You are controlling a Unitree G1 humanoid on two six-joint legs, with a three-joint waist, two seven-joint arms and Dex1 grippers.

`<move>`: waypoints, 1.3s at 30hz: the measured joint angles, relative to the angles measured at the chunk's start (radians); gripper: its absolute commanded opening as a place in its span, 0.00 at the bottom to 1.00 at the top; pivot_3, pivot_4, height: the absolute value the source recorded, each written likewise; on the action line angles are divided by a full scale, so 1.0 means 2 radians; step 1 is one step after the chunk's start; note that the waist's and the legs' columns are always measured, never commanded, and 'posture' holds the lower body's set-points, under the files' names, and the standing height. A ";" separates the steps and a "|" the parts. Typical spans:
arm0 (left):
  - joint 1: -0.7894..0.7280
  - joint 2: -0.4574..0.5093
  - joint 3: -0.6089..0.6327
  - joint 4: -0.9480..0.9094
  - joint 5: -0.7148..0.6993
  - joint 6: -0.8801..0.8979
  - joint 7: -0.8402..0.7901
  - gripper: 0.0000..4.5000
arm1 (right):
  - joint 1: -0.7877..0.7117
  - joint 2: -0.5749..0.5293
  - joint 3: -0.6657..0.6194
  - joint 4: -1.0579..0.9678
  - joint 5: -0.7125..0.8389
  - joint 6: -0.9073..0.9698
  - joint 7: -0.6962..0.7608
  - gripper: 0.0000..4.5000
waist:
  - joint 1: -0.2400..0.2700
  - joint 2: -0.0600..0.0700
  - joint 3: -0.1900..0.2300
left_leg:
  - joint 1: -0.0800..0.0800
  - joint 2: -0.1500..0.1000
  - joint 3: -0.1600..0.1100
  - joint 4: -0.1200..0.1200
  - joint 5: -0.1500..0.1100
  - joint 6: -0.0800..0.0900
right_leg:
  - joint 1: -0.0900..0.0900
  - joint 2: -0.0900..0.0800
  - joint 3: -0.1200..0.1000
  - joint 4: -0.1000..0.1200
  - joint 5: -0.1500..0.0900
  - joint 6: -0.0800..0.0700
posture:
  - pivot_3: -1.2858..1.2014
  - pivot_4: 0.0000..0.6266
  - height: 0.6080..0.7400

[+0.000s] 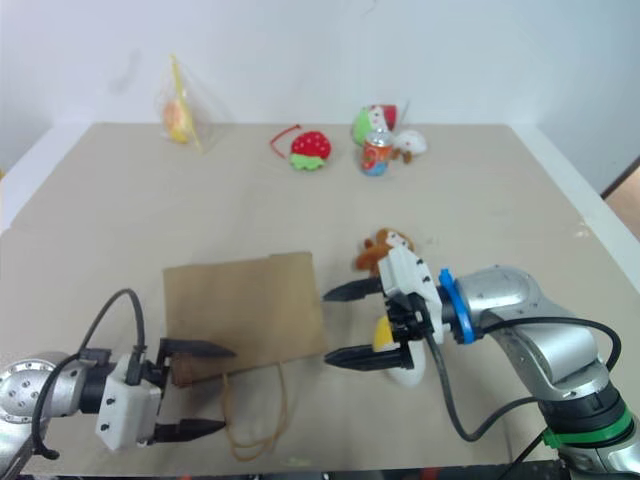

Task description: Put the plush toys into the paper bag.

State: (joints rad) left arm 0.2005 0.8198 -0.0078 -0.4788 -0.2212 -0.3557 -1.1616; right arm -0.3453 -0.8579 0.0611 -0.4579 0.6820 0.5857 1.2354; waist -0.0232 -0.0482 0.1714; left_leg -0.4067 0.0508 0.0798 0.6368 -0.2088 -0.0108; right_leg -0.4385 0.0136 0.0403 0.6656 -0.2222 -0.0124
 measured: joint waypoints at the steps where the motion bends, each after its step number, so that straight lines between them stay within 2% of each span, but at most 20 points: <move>1: -0.002 -0.001 -0.004 0.000 0.003 0.000 0.002 0.99 | 0.000 0.000 0.000 0.000 0.000 0.000 0.000 1.00 | 0.000 0.000 0.000 | 0.000 0.000 0.000 0.000 0.000 0.000 | 0.000 0.000 0.000 0.000 0.000 0.000 | 0.52 0.24 1.00; 10: -0.014 0.000 -0.027 0.026 0.022 -0.030 0.004 0.99 | 0.002 -0.008 -0.003 0.000 0.000 0.000 -0.001 1.00 | 0.000 0.000 0.000 | 0.000 0.000 0.000 0.000 0.000 0.000 | 0.000 0.000 0.000 0.000 0.000 0.000 | 0.52 0.24 1.00; 26: -0.028 0.016 -0.015 0.049 0.009 -0.059 -0.001 0.99 | 0.008 -0.017 -0.011 0.000 -0.001 -0.004 0.002 1.00 | 0.000 0.000 0.000 | 0.000 0.000 0.000 0.000 0.000 0.000 | 0.000 0.000 0.000 0.000 0.000 0.000 | 0.52 0.24 1.00; 39: -0.036 0.010 -0.048 0.049 0.028 -0.064 0.009 0.99 | -0.005 -0.017 -0.011 0.000 -0.001 0.002 0.000 1.00 | 0.000 0.000 0.000 | 0.000 0.000 0.000 0.000 0.000 0.000 | 0.000 0.000 0.000 0.000 0.000 0.000 | 0.52 0.24 1.00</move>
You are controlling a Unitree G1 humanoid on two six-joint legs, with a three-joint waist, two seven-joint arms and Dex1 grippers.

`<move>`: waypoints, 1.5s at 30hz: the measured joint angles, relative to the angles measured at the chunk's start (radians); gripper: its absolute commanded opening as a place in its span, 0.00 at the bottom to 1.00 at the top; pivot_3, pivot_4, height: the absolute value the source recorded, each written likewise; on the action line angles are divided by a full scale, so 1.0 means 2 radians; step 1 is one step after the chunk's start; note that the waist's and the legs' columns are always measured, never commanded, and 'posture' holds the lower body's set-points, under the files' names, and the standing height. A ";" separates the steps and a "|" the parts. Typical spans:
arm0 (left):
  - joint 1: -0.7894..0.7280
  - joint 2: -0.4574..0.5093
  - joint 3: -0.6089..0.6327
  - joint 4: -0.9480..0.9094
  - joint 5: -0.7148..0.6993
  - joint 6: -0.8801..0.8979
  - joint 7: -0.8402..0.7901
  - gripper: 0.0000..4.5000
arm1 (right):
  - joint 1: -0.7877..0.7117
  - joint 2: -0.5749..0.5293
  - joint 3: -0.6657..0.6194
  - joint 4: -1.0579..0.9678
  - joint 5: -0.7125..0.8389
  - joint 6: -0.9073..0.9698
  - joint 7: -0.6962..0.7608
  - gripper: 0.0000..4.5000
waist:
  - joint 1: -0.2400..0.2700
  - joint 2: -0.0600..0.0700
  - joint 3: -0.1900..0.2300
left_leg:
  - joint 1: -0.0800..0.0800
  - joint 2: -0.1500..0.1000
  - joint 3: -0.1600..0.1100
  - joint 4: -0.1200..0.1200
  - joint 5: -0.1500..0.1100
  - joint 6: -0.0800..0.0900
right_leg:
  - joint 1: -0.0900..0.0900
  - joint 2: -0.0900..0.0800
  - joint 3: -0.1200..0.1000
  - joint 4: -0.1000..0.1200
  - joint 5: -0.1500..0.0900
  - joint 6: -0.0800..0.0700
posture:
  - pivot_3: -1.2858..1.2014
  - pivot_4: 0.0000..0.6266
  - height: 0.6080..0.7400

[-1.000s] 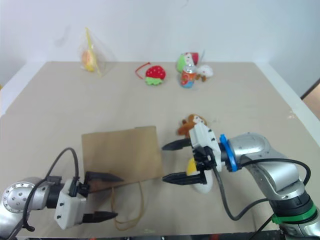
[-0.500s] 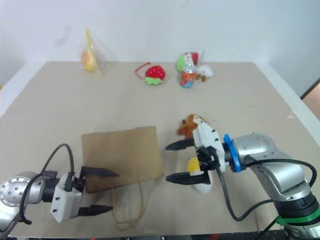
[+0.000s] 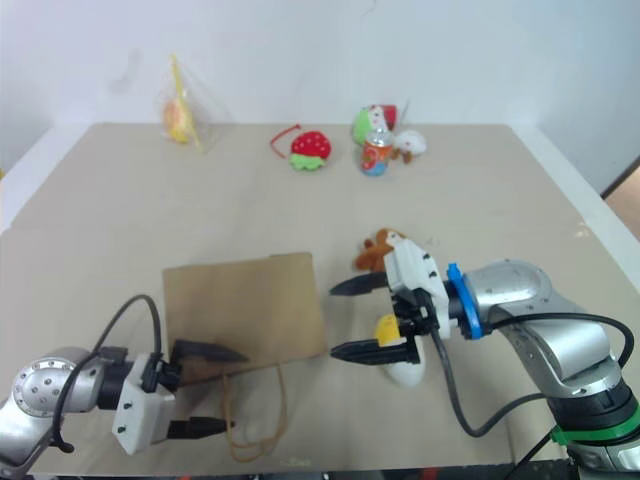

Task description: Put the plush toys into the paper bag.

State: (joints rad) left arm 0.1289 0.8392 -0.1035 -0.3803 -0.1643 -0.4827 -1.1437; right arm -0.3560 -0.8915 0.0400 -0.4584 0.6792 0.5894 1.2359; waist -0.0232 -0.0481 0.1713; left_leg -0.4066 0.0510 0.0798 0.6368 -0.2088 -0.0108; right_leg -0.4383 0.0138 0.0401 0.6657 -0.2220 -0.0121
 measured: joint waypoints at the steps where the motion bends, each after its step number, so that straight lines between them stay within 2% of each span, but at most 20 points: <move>1: -0.001 -0.001 -0.001 0.000 0.001 0.000 0.000 0.99 | 0.000 0.000 0.000 0.000 0.000 0.001 0.000 1.00 | 0.000 0.000 0.000 | 0.000 0.000 0.000 0.000 0.000 0.000 | 0.000 0.000 0.000 0.000 0.000 0.000 | 0.52 0.24 1.00; 12: -0.023 -0.015 -0.030 -0.007 0.001 0.001 0.002 0.99 | 0.001 0.000 0.000 -0.009 0.000 0.006 -0.004 1.00 | 0.000 0.000 0.000 | 0.000 0.000 0.000 0.000 0.000 0.000 | 0.000 0.000 0.000 0.000 0.000 0.000 | 0.52 0.24 1.00; 16: -0.028 -0.015 -0.034 -0.030 -0.013 0.006 0.000 0.85 | 0.004 -0.002 0.000 -0.011 0.000 0.007 -0.006 1.00 | 0.000 0.000 0.000 | 0.000 0.000 0.000 0.000 0.000 0.000 | 0.000 0.000 0.000 0.000 0.000 0.000 | 0.52 0.24 1.00; 17: -0.027 -0.013 -0.036 -0.038 -0.021 0.010 0.000 0.72 | 0.004 -0.003 0.000 -0.013 0.000 0.007 -0.006 1.00 | 0.000 0.000 0.000 | 0.000 0.000 0.000 0.000 0.000 0.000 | 0.000 0.000 0.000 0.000 0.000 0.000 | 0.52 0.24 1.00; 19: -0.027 -0.012 -0.037 -0.038 -0.021 0.012 -0.001 0.65 | 0.004 -0.003 0.000 -0.014 0.000 0.007 -0.007 1.00 | 0.000 0.000 0.000 | 0.000 0.000 0.000 0.000 0.000 0.000 | 0.000 0.000 0.000 0.000 0.000 0.000 | 0.52 0.24 1.00; 20: -0.027 -0.012 -0.038 -0.038 -0.021 0.012 -0.001 0.50 | 0.004 -0.003 0.000 -0.014 0.000 0.007 -0.007 1.00 | 0.000 0.000 0.000 | 0.000 0.000 0.000 0.000 0.000 0.000 | 0.000 0.000 0.000 0.000 0.000 0.000 | 0.52 0.24 1.00; 21: -0.025 -0.011 -0.038 -0.038 -0.021 0.014 -0.001 0.47 | 0.006 -0.003 0.000 -0.014 -0.003 0.007 -0.007 1.00 | 0.000 0.000 0.000 | 0.000 0.000 0.000 0.000 0.000 0.000 | 0.000 0.000 0.000 0.000 0.000 0.000 | 0.52 0.24 1.00; 24: -0.026 -0.011 -0.039 -0.038 -0.027 0.020 -0.001 0.26 | 0.008 -0.003 0.000 -0.014 -0.008 0.006 -0.007 1.00 | 0.000 0.000 0.000 | 0.000 0.000 0.000 0.000 0.000 0.000 | 0.000 0.000 0.000 0.000 0.000 0.001 | 0.52 0.24 1.00; 25: -0.027 -0.011 -0.039 -0.038 -0.027 0.023 -0.001 0.16 | 0.008 -0.003 0.000 -0.014 -0.008 0.006 -0.006 1.00 | 0.000 0.000 0.000 | 0.000 0.000 0.000 0.000 0.000 0.000 | 0.000 0.000 0.000 0.000 0.000 0.001 | 0.52 0.24 1.00; 26: -0.027 -0.011 -0.039 -0.038 -0.028 0.024 -0.001 0.13 | 0.008 -0.003 0.000 -0.014 -0.008 0.006 -0.006 1.00 | 0.000 0.000 0.000 | 0.000 0.000 0.000 0.001 0.000 0.000 | 0.000 0.000 0.000 0.000 0.000 0.001 | 0.52 0.24 1.00; 27: -0.027 -0.011 -0.039 -0.038 -0.030 0.025 -0.001 0.02 | 0.008 -0.003 0.000 -0.014 -0.009 0.005 -0.006 1.00 | 0.000 0.000 0.000 | 0.000 0.000 0.000 0.001 0.000 0.000 | 0.000 0.000 0.000 0.000 0.000 0.001 | 0.52 0.24 1.00; 35: -0.028 -0.011 -0.038 -0.038 -0.042 0.034 0.000 0.02 | 0.010 -0.003 0.000 -0.014 -0.010 0.002 -0.006 1.00 | 0.000 0.000 0.000 | 0.000 0.000 0.000 0.001 0.000 0.000 | 0.000 0.000 0.000 0.000 0.000 0.001 | 0.52 0.24 1.00; 40: -0.129 -0.026 0.003 -0.007 -0.083 0.102 0.040 0.02 | 0.011 -0.003 0.000 -0.012 -0.015 -0.003 -0.001 1.00 | 0.000 0.000 0.000 | 0.000 0.000 0.000 0.001 0.000 0.000 | 0.001 0.000 0.000 0.000 0.001 0.001 | 0.52 0.24 1.00; 45: -0.200 -0.044 0.008 0.026 -0.085 0.143 0.066 0.02 | -0.007 0.000 0.001 -0.009 -0.015 0.001 -0.002 1.00 | 0.000 0.000 0.000 | 0.000 -0.001 0.000 0.002 0.000 0.000 | 0.001 0.001 0.001 0.000 0.001 0.002 | 0.52 0.24 1.00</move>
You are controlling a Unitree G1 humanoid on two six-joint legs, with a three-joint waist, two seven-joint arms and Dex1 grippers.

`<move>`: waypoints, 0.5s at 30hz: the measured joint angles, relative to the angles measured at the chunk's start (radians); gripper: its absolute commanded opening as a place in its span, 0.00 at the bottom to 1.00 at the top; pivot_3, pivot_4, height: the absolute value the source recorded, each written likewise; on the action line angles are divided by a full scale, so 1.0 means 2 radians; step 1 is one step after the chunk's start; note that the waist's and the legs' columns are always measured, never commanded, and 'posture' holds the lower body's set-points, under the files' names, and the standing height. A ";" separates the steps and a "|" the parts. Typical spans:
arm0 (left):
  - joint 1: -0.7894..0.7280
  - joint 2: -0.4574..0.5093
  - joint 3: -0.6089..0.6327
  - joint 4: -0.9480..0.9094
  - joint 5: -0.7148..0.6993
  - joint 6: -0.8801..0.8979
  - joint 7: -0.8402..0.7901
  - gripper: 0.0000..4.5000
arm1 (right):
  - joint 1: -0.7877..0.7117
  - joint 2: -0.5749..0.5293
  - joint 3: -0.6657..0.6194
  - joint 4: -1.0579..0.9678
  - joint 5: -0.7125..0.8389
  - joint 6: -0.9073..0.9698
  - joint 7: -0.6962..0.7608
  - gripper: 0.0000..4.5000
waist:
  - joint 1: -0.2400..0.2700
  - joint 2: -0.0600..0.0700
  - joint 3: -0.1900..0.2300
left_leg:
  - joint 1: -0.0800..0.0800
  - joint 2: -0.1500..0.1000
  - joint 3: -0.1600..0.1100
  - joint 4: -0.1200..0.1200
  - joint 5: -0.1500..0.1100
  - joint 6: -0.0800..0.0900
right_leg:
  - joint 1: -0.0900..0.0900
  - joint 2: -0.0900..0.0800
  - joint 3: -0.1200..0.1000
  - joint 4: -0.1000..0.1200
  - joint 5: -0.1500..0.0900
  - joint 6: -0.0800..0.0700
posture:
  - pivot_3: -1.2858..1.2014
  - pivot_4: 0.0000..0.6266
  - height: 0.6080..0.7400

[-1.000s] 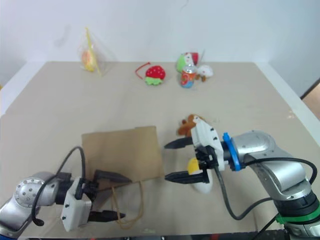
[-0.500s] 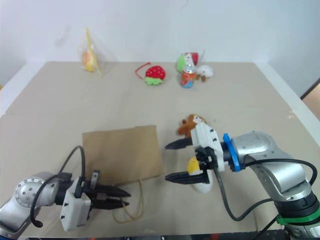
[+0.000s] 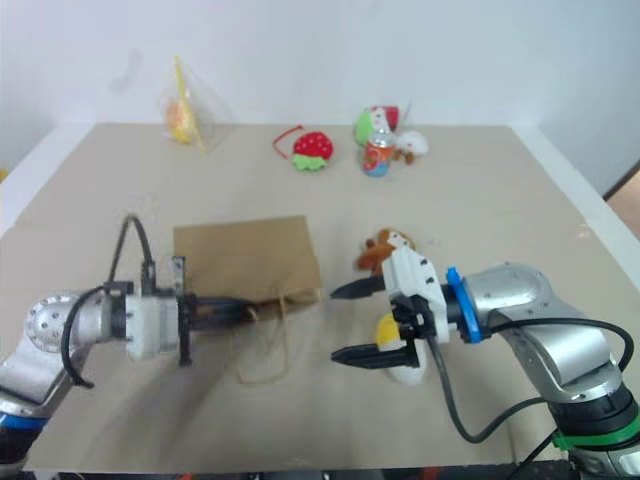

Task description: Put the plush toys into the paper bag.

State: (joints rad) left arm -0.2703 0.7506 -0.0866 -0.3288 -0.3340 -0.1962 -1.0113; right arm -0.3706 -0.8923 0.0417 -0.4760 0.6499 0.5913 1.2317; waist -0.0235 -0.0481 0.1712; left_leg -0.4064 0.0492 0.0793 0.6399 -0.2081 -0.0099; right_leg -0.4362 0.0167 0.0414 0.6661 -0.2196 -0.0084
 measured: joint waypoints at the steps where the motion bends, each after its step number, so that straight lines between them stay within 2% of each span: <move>1: -0.009 -0.003 0.001 0.005 0.000 0.006 0.004 0.02 | -0.003 0.000 0.000 0.000 0.001 0.001 -0.001 1.00 | 0.000 0.000 0.000 | 0.000 0.000 0.000 0.000 0.000 0.000 | 0.000 0.000 0.000 0.000 0.000 0.000 | 0.52 0.24 1.00; 4: -0.050 -0.029 0.006 0.032 0.001 0.037 0.028 0.02 | -0.026 0.023 0.002 0.002 0.010 0.021 -0.018 1.00 | 0.000 0.000 0.000 | -0.001 0.000 0.000 0.000 0.000 0.000 | 0.000 0.000 0.000 0.000 0.000 0.000 | 0.52 0.24 1.00; 5: -0.091 -0.060 0.002 0.043 0.008 0.059 0.058 0.02 | -0.053 0.063 0.019 0.005 0.016 0.035 -0.054 1.00 | 0.000 0.000 0.000 | 0.000 0.000 -0.001 0.000 0.000 0.000 | 0.000 0.000 0.000 0.000 0.000 0.000 | 0.52 0.24 1.00; 10: -0.104 -0.071 -0.001 0.043 0.011 0.070 0.070 0.02 | -0.066 0.106 0.026 0.023 0.011 0.043 -0.098 1.00 | -0.001 0.000 0.000 | -0.001 0.000 0.000 0.000 0.000 0.000 | 0.000 0.000 0.001 0.000 0.000 0.000 | 0.52 0.24 1.00; 12: -0.103 -0.086 -0.001 0.043 0.014 0.091 0.086 0.00 | -0.096 0.164 0.037 0.054 -0.003 0.062 -0.168 0.86 | -0.001 0.000 0.000 | -0.001 0.000 0.000 0.000 0.000 0.000 | 0.000 0.000 0.001 0.001 0.001 0.000 | 0.52 0.24 1.00; 13: -0.103 -0.087 -0.001 0.043 0.014 0.092 0.088 0.00 | -0.096 0.166 0.039 0.055 -0.005 0.063 -0.172 0.79 | -0.001 0.000 0.000 | -0.001 0.000 0.000 0.000 0.000 0.000 | 0.000 0.000 0.001 0.001 0.000 0.000 | 0.52 0.24 1.00; 15: -0.103 -0.087 -0.001 0.043 0.015 0.097 0.090 0.00 | -0.096 0.172 0.042 0.057 -0.008 0.066 -0.182 0.70 | -0.001 0.000 0.000 | -0.001 0.000 0.000 0.000 0.000 0.000 | 0.000 0.000 0.001 0.001 0.000 0.000 | 0.52 0.24 1.00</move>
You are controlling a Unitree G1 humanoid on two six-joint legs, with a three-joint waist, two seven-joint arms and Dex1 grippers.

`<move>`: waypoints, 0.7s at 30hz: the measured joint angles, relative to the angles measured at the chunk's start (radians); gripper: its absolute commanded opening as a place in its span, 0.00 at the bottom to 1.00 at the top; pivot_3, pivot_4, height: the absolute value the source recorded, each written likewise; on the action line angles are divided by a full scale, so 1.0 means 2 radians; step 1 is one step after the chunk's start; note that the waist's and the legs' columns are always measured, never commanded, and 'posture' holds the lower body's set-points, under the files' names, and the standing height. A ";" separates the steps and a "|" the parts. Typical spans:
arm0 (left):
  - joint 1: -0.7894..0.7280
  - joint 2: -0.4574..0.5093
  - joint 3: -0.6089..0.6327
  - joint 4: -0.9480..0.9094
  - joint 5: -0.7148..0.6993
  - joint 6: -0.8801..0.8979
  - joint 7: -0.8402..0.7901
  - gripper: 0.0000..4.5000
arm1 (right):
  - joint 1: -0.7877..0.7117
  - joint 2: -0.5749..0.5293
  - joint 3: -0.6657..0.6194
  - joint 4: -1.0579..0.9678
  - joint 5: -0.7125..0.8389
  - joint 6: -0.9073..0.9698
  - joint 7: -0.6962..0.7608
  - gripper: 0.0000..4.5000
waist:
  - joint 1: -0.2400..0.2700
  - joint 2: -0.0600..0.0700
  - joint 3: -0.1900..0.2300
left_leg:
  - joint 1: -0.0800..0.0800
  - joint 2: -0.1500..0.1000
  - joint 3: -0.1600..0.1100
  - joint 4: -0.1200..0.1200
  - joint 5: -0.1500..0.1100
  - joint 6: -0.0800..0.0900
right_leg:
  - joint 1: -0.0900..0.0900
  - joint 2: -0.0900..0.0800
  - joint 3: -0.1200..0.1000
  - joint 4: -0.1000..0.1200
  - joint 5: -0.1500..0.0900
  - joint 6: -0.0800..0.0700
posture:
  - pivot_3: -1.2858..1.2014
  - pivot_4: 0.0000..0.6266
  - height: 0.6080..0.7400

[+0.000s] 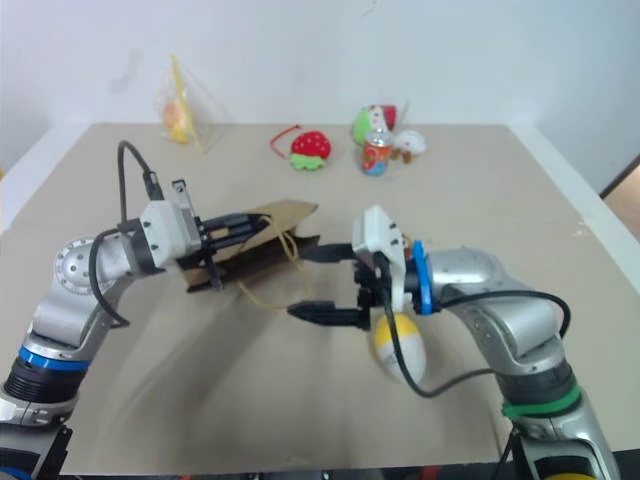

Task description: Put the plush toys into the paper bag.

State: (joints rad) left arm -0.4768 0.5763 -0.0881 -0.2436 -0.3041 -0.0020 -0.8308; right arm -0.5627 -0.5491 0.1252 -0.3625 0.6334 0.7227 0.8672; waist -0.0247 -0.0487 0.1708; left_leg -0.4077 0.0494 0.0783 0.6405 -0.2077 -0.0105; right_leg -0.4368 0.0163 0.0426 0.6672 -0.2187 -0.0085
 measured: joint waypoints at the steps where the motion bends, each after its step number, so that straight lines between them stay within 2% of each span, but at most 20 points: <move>1: 0.000 0.000 0.000 0.000 0.001 0.002 0.001 0.00 | 0.000 0.004 0.002 0.002 -0.005 0.001 -0.007 0.57 | 0.000 0.000 0.000 | 0.000 0.000 0.000 0.000 0.000 0.000 | 0.000 0.000 0.000 0.000 0.000 0.000 | 0.52 0.24 1.00; 4: 0.000 -0.004 0.001 0.000 0.010 0.005 0.012 0.00 | 0.000 0.012 0.010 0.006 -0.016 0.006 -0.025 0.41 | 0.001 0.000 0.000 | 0.000 -0.001 0.000 0.000 0.000 0.000 | 0.000 0.000 0.000 0.000 0.000 0.000 | 0.52 0.24 1.00; 10: 0.000 -0.005 0.008 0.000 0.016 0.010 0.020 0.00 | 0.003 0.013 0.012 0.007 -0.025 0.014 -0.045 0.41 | 0.001 0.000 0.000 | 0.000 0.000 0.000 0.000 0.000 0.000 | 0.000 0.000 0.000 0.000 0.000 0.000 | 0.52 0.24 1.00; 17: 0.007 -0.009 0.019 0.007 0.015 0.024 0.031 0.00 | 0.008 -0.048 -0.024 0.006 -0.023 0.028 -0.023 0.41 | 0.000 0.000 0.000 | 0.000 -0.001 0.000 0.000 0.000 0.000 | 0.000 0.000 0.000 0.000 0.000 0.000 | 0.52 0.24 1.00; 21: 0.001 -0.017 0.023 0.012 0.013 0.037 0.039 0.00 | 0.011 -0.043 -0.021 -0.006 -0.014 0.033 -0.014 0.41 | 0.000 0.000 0.000 | 0.000 0.000 0.000 0.000 0.000 0.000 | 0.000 0.000 0.000 0.000 0.000 0.000 | 0.52 0.24 1.00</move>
State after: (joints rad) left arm -0.4747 0.5419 -0.0427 -0.2204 -0.2786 0.0720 -0.7527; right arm -0.5403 -0.6354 0.0834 -0.3752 0.6056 0.7897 0.8402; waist -0.0249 -0.0488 0.1707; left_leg -0.4076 0.0500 0.0784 0.6404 -0.2076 -0.0104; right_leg -0.4368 0.0165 0.0430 0.6670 -0.2186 -0.0082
